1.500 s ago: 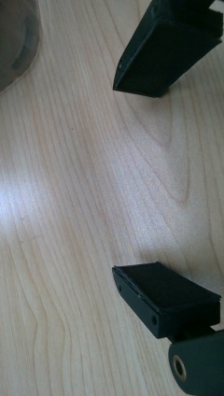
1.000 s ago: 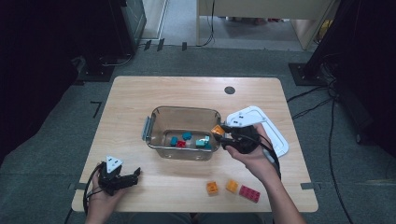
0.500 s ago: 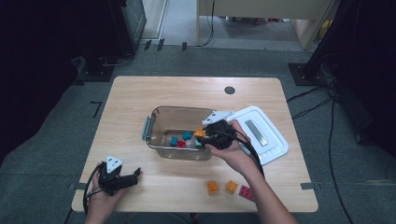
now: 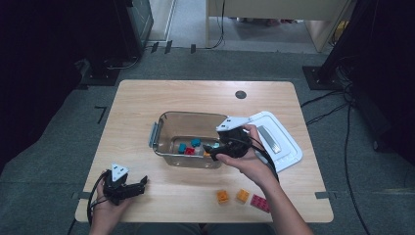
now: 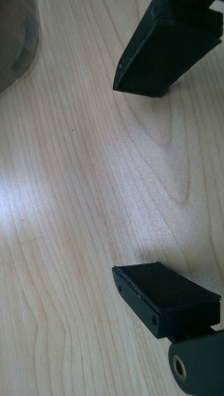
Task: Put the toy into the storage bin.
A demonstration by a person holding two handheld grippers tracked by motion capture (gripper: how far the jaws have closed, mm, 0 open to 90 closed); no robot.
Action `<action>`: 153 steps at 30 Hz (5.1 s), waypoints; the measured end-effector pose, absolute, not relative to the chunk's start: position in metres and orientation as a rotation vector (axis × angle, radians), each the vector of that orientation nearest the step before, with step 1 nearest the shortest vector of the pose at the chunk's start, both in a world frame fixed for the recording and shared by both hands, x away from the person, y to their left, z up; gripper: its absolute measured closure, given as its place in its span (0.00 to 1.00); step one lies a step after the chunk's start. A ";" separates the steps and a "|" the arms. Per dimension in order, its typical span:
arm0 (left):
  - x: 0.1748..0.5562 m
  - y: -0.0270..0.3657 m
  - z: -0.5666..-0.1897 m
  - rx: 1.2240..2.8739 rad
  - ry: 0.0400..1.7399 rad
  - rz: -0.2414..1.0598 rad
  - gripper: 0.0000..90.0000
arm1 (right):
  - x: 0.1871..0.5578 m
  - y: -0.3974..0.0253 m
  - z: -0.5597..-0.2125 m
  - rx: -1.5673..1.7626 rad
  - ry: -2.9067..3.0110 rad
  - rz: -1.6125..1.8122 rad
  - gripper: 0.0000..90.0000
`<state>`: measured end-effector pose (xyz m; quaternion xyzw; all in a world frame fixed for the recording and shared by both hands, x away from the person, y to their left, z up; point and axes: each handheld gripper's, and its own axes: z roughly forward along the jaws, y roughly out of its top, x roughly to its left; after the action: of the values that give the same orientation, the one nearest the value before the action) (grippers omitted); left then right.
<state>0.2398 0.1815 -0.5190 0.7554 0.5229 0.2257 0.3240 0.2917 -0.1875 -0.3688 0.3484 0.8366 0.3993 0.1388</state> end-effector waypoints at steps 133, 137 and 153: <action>0.240 0.181 -0.519 1.985 1.370 0.591 0.11 | 0.226 -0.285 -0.430 1.225 2.343 1.048 0.67; 0.240 0.181 -0.519 1.984 1.370 0.591 0.11 | 0.231 -0.286 -0.409 1.190 2.337 1.055 0.67; 0.240 0.181 -0.519 1.983 1.371 0.590 0.11 | 0.261 -0.241 -0.353 1.017 2.385 1.131 0.67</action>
<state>0.2397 0.1814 -0.5188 0.7560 0.5226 0.2249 0.3237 0.2609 -0.2415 -0.3525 0.3552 0.8327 0.3951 0.1558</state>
